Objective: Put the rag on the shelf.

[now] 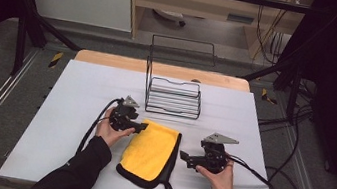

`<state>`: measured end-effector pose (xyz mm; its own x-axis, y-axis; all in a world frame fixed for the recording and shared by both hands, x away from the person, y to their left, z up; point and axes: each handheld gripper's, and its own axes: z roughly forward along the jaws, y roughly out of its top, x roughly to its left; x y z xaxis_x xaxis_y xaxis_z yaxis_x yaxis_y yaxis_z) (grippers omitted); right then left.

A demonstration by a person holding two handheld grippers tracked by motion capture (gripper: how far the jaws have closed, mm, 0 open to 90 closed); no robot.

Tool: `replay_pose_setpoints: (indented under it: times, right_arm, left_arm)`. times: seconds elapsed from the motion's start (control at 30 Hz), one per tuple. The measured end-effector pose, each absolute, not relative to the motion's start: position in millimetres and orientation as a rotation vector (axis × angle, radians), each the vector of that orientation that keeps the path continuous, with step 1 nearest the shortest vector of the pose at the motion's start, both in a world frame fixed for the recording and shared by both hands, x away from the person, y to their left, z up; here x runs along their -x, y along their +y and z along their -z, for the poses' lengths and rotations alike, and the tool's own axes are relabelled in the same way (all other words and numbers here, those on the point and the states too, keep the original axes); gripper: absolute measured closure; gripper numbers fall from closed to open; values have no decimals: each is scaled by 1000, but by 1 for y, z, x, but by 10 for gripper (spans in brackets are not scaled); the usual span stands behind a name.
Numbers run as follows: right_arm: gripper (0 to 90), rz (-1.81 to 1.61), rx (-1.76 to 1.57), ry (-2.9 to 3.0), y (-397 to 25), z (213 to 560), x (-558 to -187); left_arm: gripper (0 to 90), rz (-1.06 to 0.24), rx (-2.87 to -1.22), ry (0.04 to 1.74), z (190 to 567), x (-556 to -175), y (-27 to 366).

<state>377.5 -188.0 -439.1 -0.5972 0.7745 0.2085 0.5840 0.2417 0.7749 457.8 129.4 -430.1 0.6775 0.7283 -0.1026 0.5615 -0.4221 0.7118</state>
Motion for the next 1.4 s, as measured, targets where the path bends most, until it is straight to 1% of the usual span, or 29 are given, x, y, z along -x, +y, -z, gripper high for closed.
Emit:
replay_pose_setpoints:
  times: [0.1, 0.17, 0.27, 0.43, 0.77, 0.97, 1.1, 1.17, 1.23, 1.33, 1.4]
  right_arm:
    - [37, -1283, -1285, 2295, -188, 439, -378]
    - [37, -1285, -1289, 2295, -188, 439, -377]
    - [38, -1292, -1294, 2293, -188, 439, -378]
    - [45, -1300, -1298, 2295, -187, 439, -378]
    - [73, -1303, -1350, 2267, -182, 442, -386]
    - [182, -1293, -1373, 2230, -171, 443, -401]
    - [272, -1271, -1396, 2219, -158, 447, -411]
    - [327, -1244, -1387, 2222, -153, 450, -416]
    - [403, -1237, -1402, 2224, -149, 454, -420]
    - [465, -1214, -1399, 2238, -145, 458, -423]
    - [524, -1225, -1409, 2244, -145, 458, -423]
  left_arm:
    - [488, -257, -2144, 1001, 436, -462, 126]
    - [552, -233, -2139, 1012, 439, -464, 124]
    - [612, -203, -2144, 1010, 443, -466, 123]
    - [648, -189, -2145, 1006, 445, -467, 122]
    - [782, -181, -2158, 997, 445, -465, 120]
    - [794, -212, -2172, 966, 446, -463, 119]
    - [793, -225, -2168, 954, 447, -462, 119]
    - [792, -232, -2168, 948, 447, -462, 119]
    - [791, -241, -2170, 943, 447, -461, 118]
    - [790, -247, -2180, 932, 447, -461, 118]
    - [788, -245, -2180, 931, 447, -462, 118]
